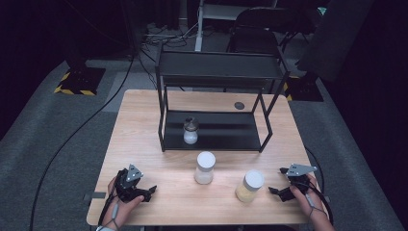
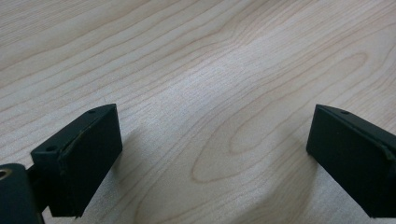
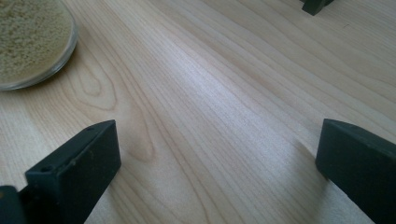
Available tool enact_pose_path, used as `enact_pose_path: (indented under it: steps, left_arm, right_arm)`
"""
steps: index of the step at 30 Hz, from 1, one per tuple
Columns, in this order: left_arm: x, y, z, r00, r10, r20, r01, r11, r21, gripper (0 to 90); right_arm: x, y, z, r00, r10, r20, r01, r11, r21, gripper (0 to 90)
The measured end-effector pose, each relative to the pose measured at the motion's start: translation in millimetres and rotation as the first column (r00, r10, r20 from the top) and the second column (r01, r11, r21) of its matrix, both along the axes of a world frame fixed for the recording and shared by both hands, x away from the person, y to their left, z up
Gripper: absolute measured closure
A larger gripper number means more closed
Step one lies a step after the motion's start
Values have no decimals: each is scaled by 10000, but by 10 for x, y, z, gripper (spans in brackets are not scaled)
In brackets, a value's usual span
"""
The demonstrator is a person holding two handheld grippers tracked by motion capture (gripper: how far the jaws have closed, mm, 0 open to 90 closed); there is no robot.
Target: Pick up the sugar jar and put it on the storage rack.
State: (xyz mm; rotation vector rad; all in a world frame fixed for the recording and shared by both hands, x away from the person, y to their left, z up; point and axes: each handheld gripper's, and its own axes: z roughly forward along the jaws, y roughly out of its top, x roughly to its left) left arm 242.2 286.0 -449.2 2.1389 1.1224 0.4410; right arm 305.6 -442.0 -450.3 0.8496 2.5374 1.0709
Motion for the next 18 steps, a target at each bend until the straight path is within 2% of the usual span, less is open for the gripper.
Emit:
enact_pose_path:
  steps: [13,18]
  left_arm:
    - [-7,-2,1,10000,34,-14,-34,10000,-5,33]
    - [-9,-5,1,10000,44,-13,-44,10000,8,32]
  right_arm:
    - [0,4,3,10000,-36,-26,36,10000,12,1]
    - [26,-47,7,9998,-47,-188,52,9997,254,31]
